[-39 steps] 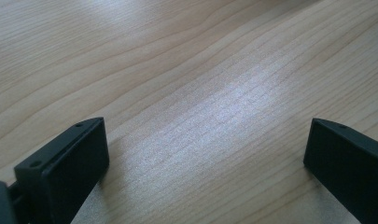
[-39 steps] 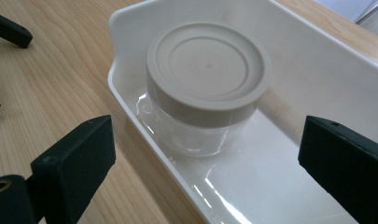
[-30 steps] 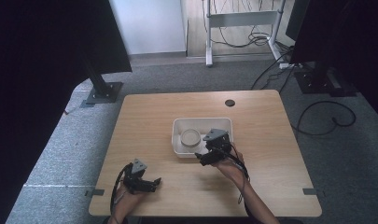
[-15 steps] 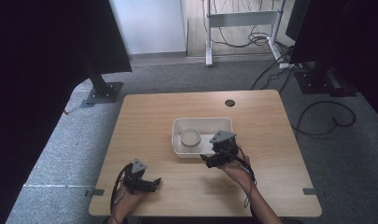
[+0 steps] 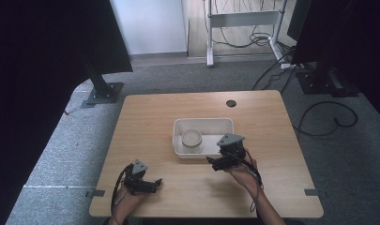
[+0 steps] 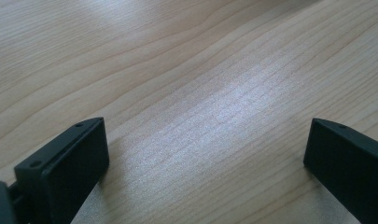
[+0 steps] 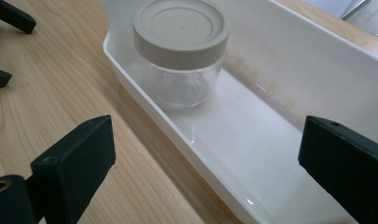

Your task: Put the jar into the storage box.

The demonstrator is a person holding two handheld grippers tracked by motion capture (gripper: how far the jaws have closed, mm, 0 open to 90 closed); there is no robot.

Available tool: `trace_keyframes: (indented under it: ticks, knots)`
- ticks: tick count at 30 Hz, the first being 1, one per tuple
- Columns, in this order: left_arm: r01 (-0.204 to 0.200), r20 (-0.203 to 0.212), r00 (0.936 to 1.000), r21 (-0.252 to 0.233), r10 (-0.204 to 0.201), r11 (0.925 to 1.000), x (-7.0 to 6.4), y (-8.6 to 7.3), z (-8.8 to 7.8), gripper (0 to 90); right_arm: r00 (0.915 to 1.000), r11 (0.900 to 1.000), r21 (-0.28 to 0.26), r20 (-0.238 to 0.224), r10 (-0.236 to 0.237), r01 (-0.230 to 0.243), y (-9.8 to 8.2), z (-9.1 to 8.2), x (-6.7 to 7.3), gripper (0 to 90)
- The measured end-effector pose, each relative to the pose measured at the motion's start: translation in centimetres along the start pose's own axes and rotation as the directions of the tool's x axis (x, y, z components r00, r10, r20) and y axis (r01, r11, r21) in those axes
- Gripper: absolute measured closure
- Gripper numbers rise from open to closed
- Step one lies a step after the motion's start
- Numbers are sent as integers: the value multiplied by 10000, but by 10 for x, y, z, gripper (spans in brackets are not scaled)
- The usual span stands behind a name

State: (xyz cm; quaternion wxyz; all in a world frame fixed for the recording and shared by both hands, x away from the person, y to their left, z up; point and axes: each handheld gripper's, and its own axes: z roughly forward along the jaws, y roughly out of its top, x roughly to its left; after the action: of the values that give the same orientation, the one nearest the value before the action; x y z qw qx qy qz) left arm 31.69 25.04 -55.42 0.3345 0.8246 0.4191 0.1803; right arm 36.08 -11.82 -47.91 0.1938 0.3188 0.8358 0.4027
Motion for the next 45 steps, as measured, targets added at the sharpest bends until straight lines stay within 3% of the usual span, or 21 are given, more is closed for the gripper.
trace_keyframes:
  ticks: [26, 45]
  knots:
    - [-7, 0, 10000, 7, 7, 10000, 0, 0, 0, 0, 9994, 9999, -101, 325, 69, -65, -24, -27, -8, 63]
    - [-10, -1, 10000, 6, 10, 10000, 0, 0, 0, 0, 9958, 9982, -50, 691, 598, -595, -49, -48, -17, 54]
